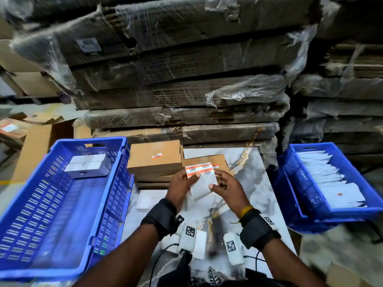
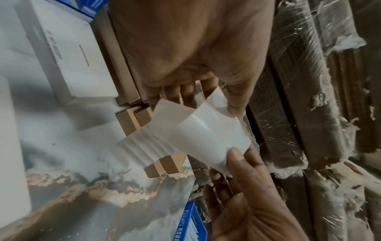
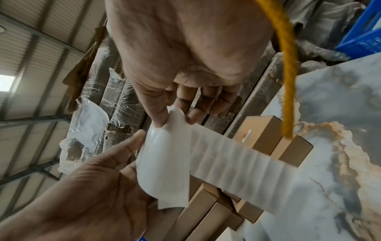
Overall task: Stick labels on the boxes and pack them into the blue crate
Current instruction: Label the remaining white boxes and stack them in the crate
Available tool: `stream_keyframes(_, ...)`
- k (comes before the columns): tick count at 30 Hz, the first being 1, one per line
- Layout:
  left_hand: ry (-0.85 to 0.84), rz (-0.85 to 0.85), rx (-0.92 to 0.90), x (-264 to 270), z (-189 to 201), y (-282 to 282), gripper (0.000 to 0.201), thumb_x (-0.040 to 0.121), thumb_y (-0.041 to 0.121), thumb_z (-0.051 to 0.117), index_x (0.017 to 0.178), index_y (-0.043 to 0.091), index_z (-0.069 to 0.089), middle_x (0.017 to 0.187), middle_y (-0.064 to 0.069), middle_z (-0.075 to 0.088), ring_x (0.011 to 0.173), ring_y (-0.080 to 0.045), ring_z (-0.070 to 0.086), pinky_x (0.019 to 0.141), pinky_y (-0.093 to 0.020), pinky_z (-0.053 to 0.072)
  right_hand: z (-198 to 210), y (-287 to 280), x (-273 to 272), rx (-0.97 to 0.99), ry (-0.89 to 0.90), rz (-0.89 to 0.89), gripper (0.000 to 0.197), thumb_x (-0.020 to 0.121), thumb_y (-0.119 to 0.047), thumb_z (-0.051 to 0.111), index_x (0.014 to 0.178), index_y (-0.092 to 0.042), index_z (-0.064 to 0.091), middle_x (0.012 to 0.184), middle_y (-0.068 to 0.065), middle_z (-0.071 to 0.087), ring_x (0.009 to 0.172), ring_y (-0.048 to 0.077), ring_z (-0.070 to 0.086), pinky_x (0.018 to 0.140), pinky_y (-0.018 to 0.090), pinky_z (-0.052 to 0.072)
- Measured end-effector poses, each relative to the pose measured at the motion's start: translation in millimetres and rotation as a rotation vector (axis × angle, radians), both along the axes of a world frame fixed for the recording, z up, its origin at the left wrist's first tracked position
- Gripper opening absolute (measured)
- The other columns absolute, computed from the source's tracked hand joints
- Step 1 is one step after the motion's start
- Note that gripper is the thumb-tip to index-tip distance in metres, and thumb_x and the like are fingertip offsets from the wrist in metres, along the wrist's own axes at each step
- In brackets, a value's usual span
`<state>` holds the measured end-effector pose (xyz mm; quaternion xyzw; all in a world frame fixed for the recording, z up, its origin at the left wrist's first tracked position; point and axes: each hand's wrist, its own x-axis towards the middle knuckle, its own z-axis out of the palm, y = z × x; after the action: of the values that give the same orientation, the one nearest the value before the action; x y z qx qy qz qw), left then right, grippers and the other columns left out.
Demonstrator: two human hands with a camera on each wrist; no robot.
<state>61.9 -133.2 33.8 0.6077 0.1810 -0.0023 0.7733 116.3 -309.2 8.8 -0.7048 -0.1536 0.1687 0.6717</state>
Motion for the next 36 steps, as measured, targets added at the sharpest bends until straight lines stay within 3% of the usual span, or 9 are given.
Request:
stream_keyframes(4,-0.096,0.004,0.02,-0.3,11.8,0.3,0.034,0.089,0.004,0.066,0.122,-0.001,0.06,0.114,-0.02,0.07,0.105,-0.036,0.067,0.086,-0.041,0.057,7.1,-0.8,-0.6,-0.054,-0.09,-0.075,0.039,0.085,-0.016,0.074,0.12,-0.029,0.065,0.085,-0.005,0.068,0.085,0.019,0.063,0.084,0.031,0.054)
stream_keyframes(10,-0.211,0.018,0.082,-1.6,28.4,-8.1,0.05,0.084,0.007,0.073,0.129,0.01,0.052,0.115,-0.016,0.07,0.109,-0.038,0.066,0.099,-0.057,0.048,31.8,3.0,-0.2,0.096,-0.125,-0.097,0.044,0.087,-0.008,0.071,0.125,-0.026,0.061,0.106,0.005,0.071,0.101,0.02,0.067,0.088,0.035,0.056)
stream_keyframes(14,-0.271,0.015,0.094,-5.4,40.6,-13.9,0.077,0.087,-0.002,0.068,0.148,0.025,0.03,0.119,-0.013,0.069,0.111,-0.031,0.066,0.1,-0.051,0.049,43.2,5.0,2.2,0.145,-0.139,-0.091,0.032,0.087,-0.002,0.069,0.117,-0.014,0.067,0.117,0.003,0.069,0.109,0.02,0.066,0.093,0.044,0.055)
stream_keyframes(17,-0.346,-0.006,0.137,-8.6,48.2,-15.4,0.084,0.088,0.005,0.07,0.151,0.036,0.025,0.116,-0.017,0.069,0.11,-0.033,0.066,0.098,-0.049,0.05,51.5,4.4,3.0,0.161,-0.151,-0.079,0.032,0.086,0.002,0.069,0.115,-0.012,0.068,0.116,0.003,0.069,0.108,0.02,0.066,0.094,0.041,0.054)
stream_keyframes(20,-0.373,-0.008,0.195,-8.7,54.3,-16.3,0.076,0.089,0.007,0.069,0.149,0.036,0.032,0.104,-0.016,0.072,0.1,-0.03,0.068,0.093,-0.043,0.053,57.8,3.4,2.1,0.172,-0.156,-0.073,0.032,0.085,0.001,0.07,0.113,-0.014,0.07,0.113,0.003,0.071,0.105,0.023,0.067,0.092,0.039,0.054)
stream_keyframes(24,-0.381,-0.022,0.221,-6.2,60.0,-16.9,0.047,0.089,0.0,0.066,0.131,0.019,0.06,0.116,-0.012,0.068,0.103,-0.024,0.063,0.095,-0.041,0.05,66.3,1.3,1.1,0.173,-0.173,-0.067,0.03,0.086,-0.004,0.071,0.115,-0.012,0.07,0.112,0.004,0.071,0.105,0.018,0.068,0.091,0.032,0.054)
stream_keyframes(29,-0.372,-0.026,0.243,-4.4,63.1,-19.4,0.043,0.087,-0.002,0.068,0.127,0.012,0.063,0.123,-0.006,0.068,0.115,-0.025,0.063,0.102,-0.045,0.049,71.2,1.6,3.5,0.131,-0.196,-0.089,0.029,0.084,-0.005,0.073,0.112,-0.012,0.072,0.108,0.002,0.073,0.101,0.017,0.069,0.091,0.038,0.056)
stream_keyframes(36,-0.306,0.006,0.252,-3.6,64.4,-20.9,0.031,0.084,0.005,0.073,0.115,0.012,0.071,0.111,-0.003,0.073,0.105,-0.023,0.069,0.098,-0.046,0.052,70.7,-1.1,-1.7,0.082,-0.29,-0.125,0.022,0.081,-0.012,0.078,0.1,-0.024,0.077,0.102,-0.002,0.072,0.096,0.017,0.067,0.087,0.04,0.056)
